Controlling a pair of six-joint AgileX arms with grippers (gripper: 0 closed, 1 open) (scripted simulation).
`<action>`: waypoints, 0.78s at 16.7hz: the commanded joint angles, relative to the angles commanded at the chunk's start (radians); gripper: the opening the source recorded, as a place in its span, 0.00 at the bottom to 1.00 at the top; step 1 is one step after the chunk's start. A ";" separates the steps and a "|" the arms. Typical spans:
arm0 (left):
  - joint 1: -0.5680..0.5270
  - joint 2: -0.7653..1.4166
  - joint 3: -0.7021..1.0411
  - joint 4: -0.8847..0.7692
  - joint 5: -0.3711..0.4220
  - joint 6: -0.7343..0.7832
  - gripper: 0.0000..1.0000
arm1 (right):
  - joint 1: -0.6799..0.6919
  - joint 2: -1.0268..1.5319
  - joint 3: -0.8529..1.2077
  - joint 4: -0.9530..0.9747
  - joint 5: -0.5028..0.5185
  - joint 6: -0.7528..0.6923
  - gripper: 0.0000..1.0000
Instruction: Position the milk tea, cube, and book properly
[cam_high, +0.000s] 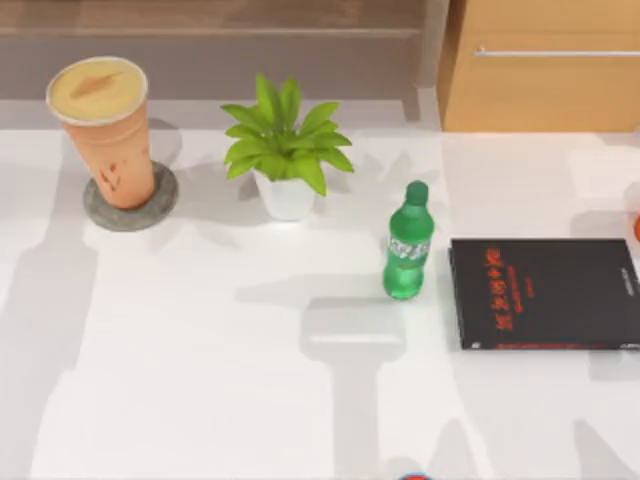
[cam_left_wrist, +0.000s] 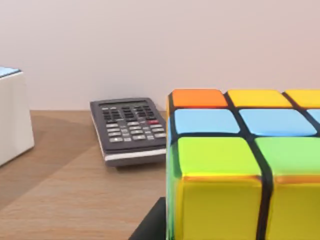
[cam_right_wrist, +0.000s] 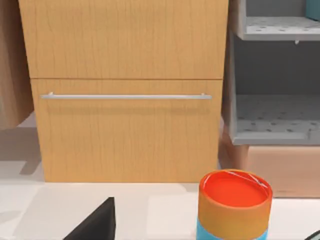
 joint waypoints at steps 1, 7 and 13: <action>0.000 0.004 0.001 0.000 -0.001 0.001 0.00 | 0.000 0.000 0.000 0.000 0.000 0.000 1.00; 0.000 0.004 0.001 0.000 -0.001 0.001 0.23 | 0.000 0.000 0.000 0.000 0.000 0.000 1.00; 0.000 0.004 0.001 0.000 -0.001 0.001 0.68 | 0.000 0.000 0.000 0.000 0.000 0.000 1.00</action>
